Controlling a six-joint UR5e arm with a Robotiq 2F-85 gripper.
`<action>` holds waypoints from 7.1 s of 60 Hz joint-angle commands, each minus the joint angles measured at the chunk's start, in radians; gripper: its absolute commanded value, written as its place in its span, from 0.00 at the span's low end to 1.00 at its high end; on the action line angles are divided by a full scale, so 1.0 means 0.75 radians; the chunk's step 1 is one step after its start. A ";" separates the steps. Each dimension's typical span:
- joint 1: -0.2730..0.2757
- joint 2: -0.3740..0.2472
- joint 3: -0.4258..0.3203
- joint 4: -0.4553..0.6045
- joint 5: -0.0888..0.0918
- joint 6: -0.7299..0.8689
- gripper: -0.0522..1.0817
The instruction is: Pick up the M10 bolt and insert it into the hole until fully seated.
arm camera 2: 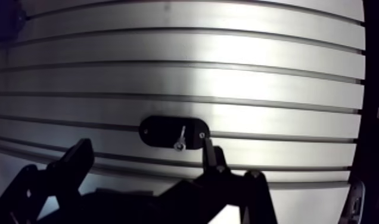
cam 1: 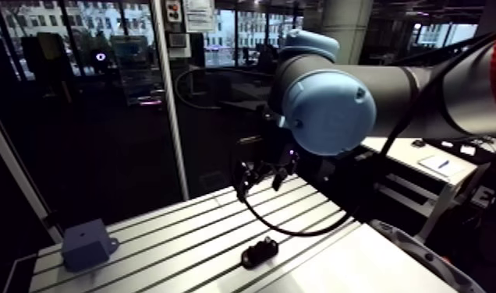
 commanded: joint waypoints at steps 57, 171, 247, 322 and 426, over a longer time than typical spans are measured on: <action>0.003 0.060 0.162 -0.217 -0.156 0.024 0.05; 0.011 0.149 0.209 -0.326 -0.152 0.079 0.46; 0.013 0.194 0.209 -0.357 -0.156 0.092 0.54; 0.013 0.202 0.218 -0.373 -0.164 0.092 0.61; 0.029 0.149 0.147 -0.336 -0.148 0.096 0.84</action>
